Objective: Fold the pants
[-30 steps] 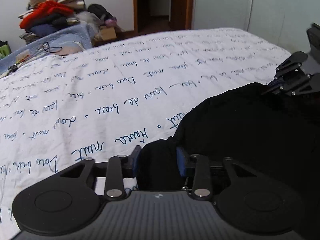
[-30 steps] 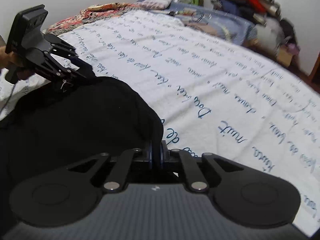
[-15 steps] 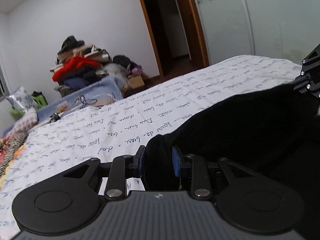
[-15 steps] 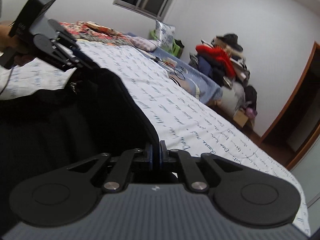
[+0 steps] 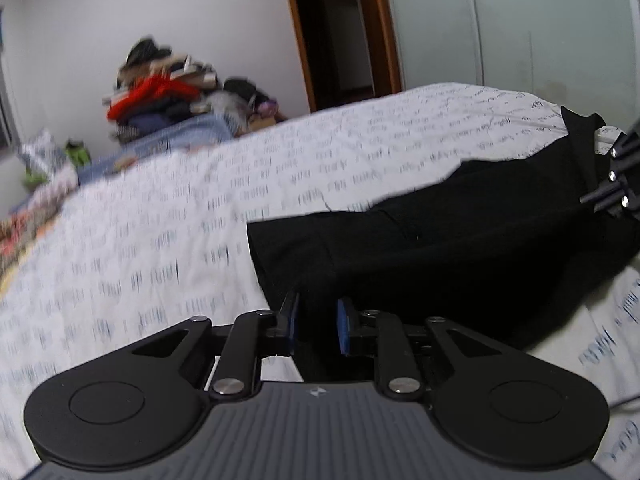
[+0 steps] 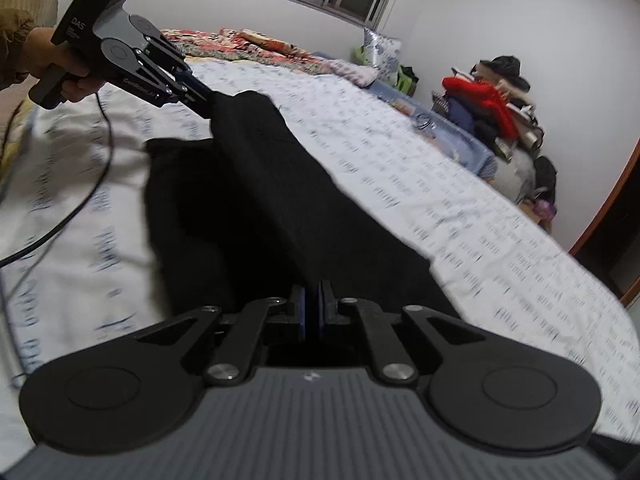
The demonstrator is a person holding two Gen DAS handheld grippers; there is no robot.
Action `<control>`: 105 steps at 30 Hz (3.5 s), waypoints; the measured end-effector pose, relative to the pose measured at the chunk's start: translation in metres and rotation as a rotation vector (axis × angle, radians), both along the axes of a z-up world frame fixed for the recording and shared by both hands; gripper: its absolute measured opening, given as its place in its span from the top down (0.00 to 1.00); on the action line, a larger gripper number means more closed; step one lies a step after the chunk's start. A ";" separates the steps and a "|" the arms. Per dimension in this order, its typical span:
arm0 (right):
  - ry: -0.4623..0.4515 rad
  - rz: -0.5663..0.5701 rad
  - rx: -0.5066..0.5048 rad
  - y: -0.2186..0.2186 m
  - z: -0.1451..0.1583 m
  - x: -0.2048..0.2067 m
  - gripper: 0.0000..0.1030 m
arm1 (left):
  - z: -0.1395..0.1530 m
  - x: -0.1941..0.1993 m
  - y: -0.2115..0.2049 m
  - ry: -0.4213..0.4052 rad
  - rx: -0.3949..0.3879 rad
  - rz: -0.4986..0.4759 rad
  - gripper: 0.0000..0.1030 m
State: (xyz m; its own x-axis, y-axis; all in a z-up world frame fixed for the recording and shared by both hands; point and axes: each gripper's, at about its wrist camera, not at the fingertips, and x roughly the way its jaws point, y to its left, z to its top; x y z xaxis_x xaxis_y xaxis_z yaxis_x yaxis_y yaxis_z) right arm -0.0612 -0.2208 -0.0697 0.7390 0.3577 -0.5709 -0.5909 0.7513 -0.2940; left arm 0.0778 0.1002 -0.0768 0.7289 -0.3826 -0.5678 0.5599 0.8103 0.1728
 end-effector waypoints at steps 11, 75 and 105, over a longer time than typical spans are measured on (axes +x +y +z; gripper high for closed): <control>0.052 0.008 0.010 0.000 -0.017 -0.029 0.93 | -0.013 -0.031 0.017 0.038 0.007 0.054 0.83; 0.067 -1.222 0.357 -0.200 -0.044 -0.074 0.00 | -0.038 -0.068 -0.312 0.228 -0.112 -0.420 0.08; 0.027 -1.240 0.278 -0.347 0.026 0.094 0.08 | -0.054 -0.086 -0.319 0.061 -0.067 -0.475 0.89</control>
